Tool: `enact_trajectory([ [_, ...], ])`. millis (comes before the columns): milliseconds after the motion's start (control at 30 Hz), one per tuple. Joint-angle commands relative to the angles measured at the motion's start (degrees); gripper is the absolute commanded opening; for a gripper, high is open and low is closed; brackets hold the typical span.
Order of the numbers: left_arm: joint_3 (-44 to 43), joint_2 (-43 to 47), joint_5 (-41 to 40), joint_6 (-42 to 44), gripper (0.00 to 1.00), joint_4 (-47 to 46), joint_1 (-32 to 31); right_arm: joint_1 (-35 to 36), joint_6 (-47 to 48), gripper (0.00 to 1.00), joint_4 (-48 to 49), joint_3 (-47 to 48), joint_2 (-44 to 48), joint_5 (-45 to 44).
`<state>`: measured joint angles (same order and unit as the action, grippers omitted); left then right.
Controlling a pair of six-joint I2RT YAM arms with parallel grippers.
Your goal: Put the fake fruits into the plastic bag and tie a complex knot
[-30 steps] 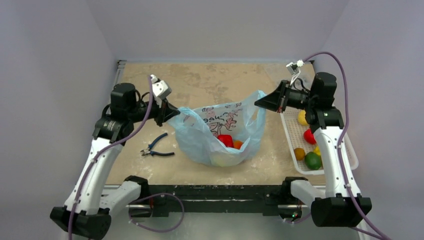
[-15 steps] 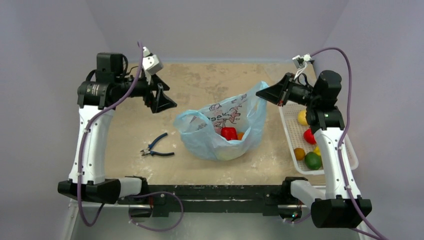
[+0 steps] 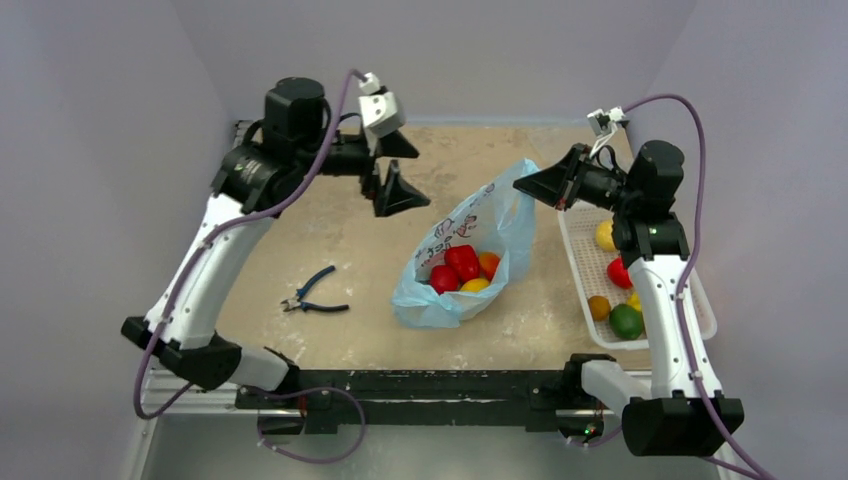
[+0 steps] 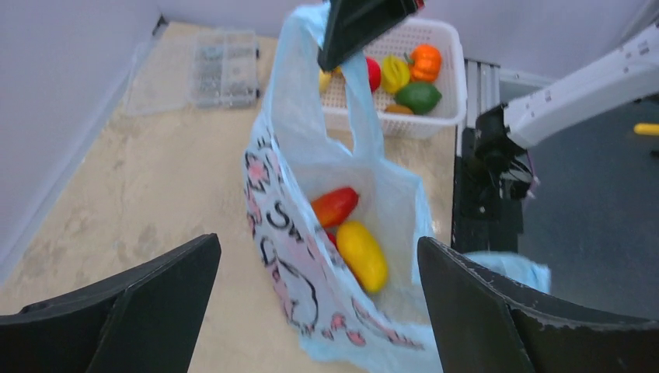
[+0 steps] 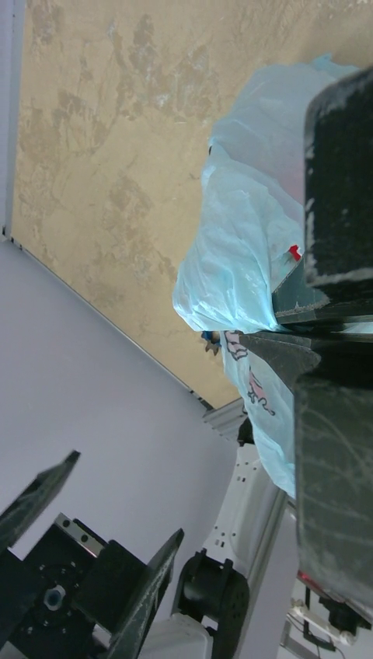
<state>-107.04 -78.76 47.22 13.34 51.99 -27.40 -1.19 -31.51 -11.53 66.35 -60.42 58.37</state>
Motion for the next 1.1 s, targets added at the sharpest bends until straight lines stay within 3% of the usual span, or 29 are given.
enact_trajectory([
  [0, 0.07, -8.28, -5.79, -11.06, 1.00, -25.63, -6.97, -0.22, 0.74, 0.00, 2.20, 0.50, 1.53, 0.25],
  [167, -2.30, -15.99, -0.69, -9.56, 1.00, -35.29, -11.88, -0.22, 2.72, 0.00, -0.21, 0.23, 3.19, 0.55],
  [300, -5.73, -21.03, 1.42, -7.72, 1.00, -36.88, -14.99, -0.22, 3.58, 0.00, -1.46, -0.46, 4.41, 0.60],
  [633, -1.68, -23.84, 5.82, -12.04, 0.99, -43.37, -20.94, -0.22, 4.79, 0.00, -3.39, 0.84, 4.41, 0.08],
  [900, 5.55, -24.84, 3.24, -23.77, 0.86, -52.10, -22.26, -0.22, 4.06, 0.00, -1.93, 2.98, 3.56, 1.92],
  [1067, 8.75, -25.18, 2.27, -26.34, 0.69, -56.39, -22.33, -0.22, 5.17, 0.00, -3.52, 3.37, 4.42, 3.02],
])
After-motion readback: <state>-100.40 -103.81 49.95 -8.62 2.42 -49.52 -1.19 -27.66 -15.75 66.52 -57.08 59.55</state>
